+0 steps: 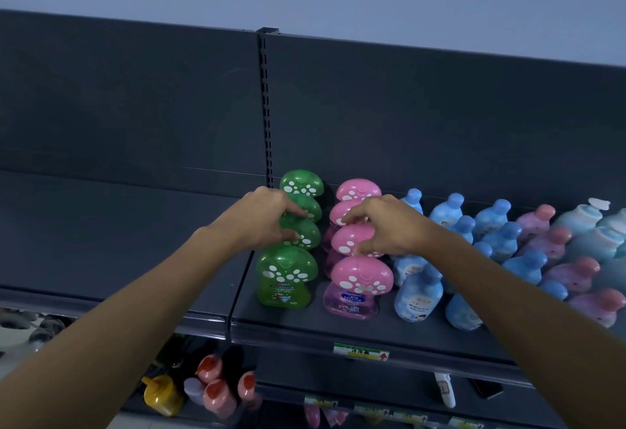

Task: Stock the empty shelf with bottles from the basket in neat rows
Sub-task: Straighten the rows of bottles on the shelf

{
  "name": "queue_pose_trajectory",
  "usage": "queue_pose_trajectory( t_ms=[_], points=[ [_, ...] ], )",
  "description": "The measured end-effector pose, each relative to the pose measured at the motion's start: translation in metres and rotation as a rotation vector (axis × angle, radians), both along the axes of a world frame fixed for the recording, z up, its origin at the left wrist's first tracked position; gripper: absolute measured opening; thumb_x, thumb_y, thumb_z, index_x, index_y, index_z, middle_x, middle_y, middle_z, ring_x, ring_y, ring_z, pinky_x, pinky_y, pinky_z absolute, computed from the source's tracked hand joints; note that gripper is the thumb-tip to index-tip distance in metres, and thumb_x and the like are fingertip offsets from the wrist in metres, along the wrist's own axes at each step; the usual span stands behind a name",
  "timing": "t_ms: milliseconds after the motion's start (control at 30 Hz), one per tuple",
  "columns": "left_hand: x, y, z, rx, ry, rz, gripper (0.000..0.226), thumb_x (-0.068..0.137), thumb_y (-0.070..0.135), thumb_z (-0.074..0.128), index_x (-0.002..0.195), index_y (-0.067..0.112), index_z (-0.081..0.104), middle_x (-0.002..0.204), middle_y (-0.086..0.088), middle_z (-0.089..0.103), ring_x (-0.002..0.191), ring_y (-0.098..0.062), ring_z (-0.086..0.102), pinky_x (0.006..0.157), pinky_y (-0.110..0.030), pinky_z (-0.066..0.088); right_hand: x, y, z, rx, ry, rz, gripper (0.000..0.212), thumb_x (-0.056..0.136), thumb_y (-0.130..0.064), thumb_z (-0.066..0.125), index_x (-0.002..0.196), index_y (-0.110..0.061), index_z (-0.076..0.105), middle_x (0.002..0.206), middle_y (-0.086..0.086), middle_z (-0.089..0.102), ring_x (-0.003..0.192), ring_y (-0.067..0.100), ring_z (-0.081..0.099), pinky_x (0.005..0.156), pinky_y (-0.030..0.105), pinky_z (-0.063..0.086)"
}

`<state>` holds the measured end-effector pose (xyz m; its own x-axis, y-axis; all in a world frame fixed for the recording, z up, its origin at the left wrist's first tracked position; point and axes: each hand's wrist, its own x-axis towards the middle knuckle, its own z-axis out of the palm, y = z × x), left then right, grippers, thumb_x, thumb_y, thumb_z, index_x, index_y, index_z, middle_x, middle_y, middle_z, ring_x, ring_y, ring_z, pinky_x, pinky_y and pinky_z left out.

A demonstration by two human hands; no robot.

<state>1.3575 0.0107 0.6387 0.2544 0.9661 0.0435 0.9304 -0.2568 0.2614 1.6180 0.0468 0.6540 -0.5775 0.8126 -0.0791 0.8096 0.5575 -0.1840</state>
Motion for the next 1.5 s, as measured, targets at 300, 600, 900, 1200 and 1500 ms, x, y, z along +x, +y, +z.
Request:
queue_pose_trajectory(
  t_ms=[300,600,900,1200,1500],
  points=[
    [0.001,0.041,0.022,0.089,-0.088,0.028,0.031,0.095,0.035,0.069,0.126,0.029,0.07,0.122,0.003,0.07,0.113,-0.019,0.064,0.099,-0.039,0.052,-0.004,0.043,0.018,0.087,0.136,-0.074,0.038,0.082,-0.038,0.076,0.12,-0.035,0.069,0.108,-0.012,0.065,0.104,0.012,0.061,0.089,0.036,0.052],
    [0.001,0.068,0.006,-0.112,-0.015,-0.026,0.046,0.091,0.032,0.075,0.134,0.041,0.063,0.137,0.005,0.064,0.13,-0.023,0.052,0.109,-0.041,0.044,-0.001,0.059,-0.009,0.01,0.112,-0.012,0.044,0.08,-0.026,0.081,0.123,-0.032,0.07,0.122,-0.01,0.068,0.114,0.014,0.06,0.091,0.029,0.048],
    [0.002,0.072,-0.003,-0.082,-0.079,-0.011,0.044,0.09,0.028,0.076,0.131,0.041,0.066,0.136,0.008,0.064,0.131,-0.02,0.051,0.109,-0.038,0.046,0.003,0.059,-0.008,0.024,0.098,-0.011,0.046,0.08,-0.024,0.081,0.123,-0.033,0.07,0.125,-0.01,0.067,0.119,0.015,0.059,0.091,0.025,0.044],
    [0.001,0.07,0.002,-0.067,-0.1,-0.013,0.035,0.095,0.03,0.071,0.129,0.037,0.069,0.13,0.005,0.069,0.124,-0.016,0.058,0.107,-0.039,0.048,0.001,0.059,0.004,0.019,0.153,-0.022,0.036,0.083,-0.03,0.076,0.119,-0.031,0.073,0.102,-0.011,0.065,0.102,0.012,0.063,0.092,0.033,0.052],
    [0.001,0.107,0.004,0.1,-0.14,0.051,0.035,0.097,0.023,0.067,0.132,0.026,0.067,0.134,0.0,0.064,0.124,-0.019,0.059,0.107,-0.033,0.046,-0.005,0.096,0.002,0.058,0.037,-0.105,0.049,0.089,-0.022,0.071,0.137,-0.03,0.06,0.135,0.001,0.057,0.125,0.023,0.054,0.101,0.037,0.047]
  ],
)
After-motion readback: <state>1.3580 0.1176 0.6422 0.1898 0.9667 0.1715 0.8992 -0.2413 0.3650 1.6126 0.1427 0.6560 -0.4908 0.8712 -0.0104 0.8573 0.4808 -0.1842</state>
